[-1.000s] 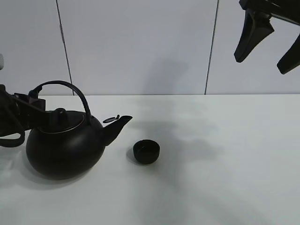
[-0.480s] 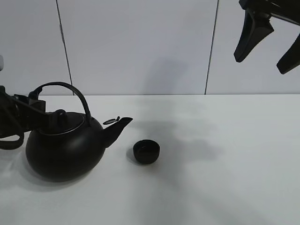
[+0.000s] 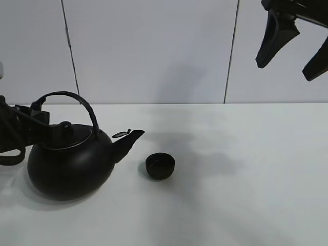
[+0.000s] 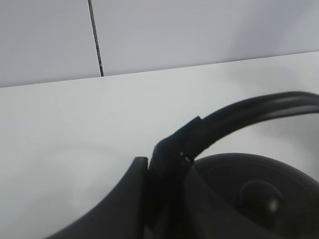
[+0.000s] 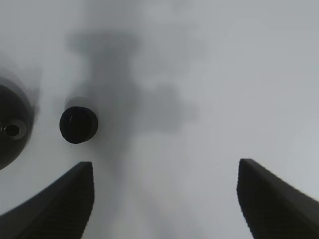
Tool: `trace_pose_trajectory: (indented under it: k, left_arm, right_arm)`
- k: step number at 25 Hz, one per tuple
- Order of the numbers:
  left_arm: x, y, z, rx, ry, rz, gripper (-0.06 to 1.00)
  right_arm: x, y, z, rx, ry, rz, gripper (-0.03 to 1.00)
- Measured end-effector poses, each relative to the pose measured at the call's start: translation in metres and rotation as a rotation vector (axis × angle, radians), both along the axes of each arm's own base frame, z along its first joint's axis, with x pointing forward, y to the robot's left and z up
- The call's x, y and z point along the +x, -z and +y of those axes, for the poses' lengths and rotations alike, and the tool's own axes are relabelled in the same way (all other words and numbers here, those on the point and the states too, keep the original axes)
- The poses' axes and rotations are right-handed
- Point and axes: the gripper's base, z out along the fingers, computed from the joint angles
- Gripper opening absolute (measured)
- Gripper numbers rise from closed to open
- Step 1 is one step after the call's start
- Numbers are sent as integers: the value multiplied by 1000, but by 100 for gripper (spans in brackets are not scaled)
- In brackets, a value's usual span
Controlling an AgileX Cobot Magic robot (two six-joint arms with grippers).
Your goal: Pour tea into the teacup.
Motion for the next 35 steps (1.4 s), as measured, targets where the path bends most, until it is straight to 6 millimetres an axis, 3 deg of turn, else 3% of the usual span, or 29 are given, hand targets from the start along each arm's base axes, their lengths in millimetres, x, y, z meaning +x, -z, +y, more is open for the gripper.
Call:
trace_pose_trajectory:
  k: [5,12,19,35]
  left_arm:
    - [0,0,0,0,0,1,11]
    - [1,-5,0,-30,-7,-43,28]
    - [-2,-5,2,-32,-10,-53,31]
    - [-47,11,16,-99,42,75,41]
  right_arm:
    - [0,0,0,0,-1,0,55]
    - [0,0,0,0,-1,-1,55]
    - [0,0,0,0,-1,-1,55]
    - [0,0,0,3,0,-1,55]
